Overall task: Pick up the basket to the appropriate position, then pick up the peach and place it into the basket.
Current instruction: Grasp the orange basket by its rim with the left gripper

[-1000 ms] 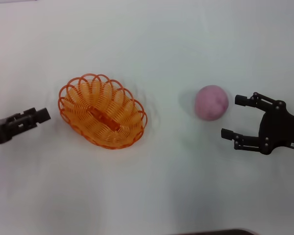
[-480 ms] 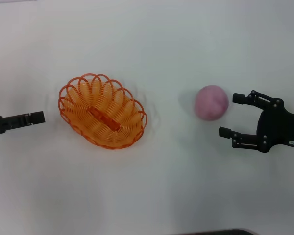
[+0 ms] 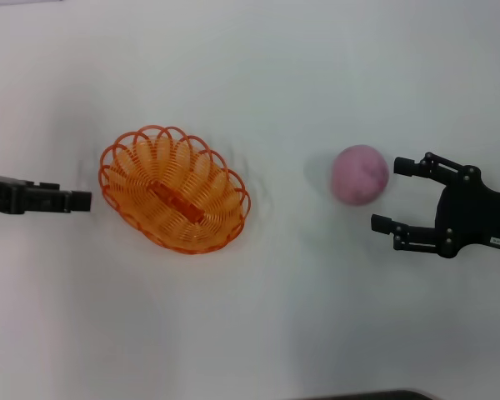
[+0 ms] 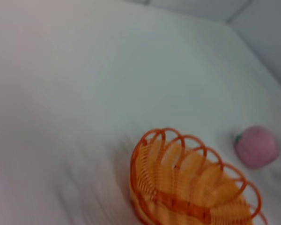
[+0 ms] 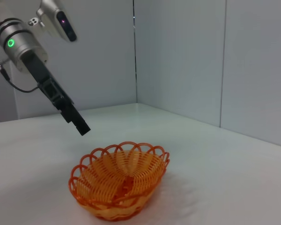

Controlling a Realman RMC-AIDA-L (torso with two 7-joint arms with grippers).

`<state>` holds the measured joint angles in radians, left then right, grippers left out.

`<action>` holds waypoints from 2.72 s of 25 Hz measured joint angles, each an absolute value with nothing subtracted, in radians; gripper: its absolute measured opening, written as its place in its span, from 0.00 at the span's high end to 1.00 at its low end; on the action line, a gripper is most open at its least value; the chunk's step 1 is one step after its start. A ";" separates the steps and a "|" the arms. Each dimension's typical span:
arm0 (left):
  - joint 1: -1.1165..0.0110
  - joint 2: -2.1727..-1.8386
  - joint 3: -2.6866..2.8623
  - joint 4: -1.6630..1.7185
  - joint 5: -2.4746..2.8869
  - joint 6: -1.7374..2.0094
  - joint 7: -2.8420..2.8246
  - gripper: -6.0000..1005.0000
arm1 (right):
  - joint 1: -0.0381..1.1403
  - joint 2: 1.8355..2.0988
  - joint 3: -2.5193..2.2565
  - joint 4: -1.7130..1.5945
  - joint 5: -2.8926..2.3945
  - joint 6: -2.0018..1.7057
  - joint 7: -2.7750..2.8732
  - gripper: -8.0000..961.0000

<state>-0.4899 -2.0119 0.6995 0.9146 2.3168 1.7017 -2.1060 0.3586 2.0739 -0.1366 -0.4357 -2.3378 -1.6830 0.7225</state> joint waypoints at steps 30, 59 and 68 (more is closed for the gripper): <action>-0.670 -2.134 0.911 1.115 2.594 1.550 -2.221 0.14 | 0.379 2.075 -0.136 -0.436 -2.338 -1.683 0.724 0.04; -0.758 -2.152 0.965 0.927 2.723 1.325 -2.252 0.19 | 0.380 2.077 -0.136 -0.436 -2.338 -1.683 0.724 0.03; -0.758 -2.152 0.973 0.926 2.724 1.324 -2.258 0.21 | 0.380 2.077 -0.137 -0.436 -2.338 -1.683 0.724 0.03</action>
